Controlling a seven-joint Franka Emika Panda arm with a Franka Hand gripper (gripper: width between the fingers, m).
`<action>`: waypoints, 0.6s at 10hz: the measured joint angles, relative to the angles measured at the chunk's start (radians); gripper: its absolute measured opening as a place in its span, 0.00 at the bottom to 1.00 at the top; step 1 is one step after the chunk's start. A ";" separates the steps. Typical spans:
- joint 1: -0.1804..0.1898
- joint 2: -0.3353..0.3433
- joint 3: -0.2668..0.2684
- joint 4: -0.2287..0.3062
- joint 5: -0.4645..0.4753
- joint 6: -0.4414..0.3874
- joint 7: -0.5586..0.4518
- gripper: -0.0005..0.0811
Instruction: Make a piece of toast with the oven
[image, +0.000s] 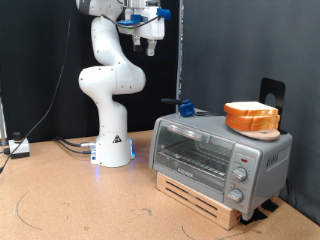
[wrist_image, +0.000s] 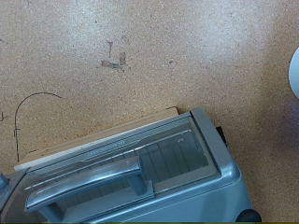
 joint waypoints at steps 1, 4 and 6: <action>0.005 0.002 0.004 0.000 0.000 -0.017 -0.049 0.99; 0.069 0.000 0.009 -0.001 -0.053 -0.064 -0.354 0.99; 0.097 0.007 -0.010 -0.008 -0.112 -0.063 -0.563 0.99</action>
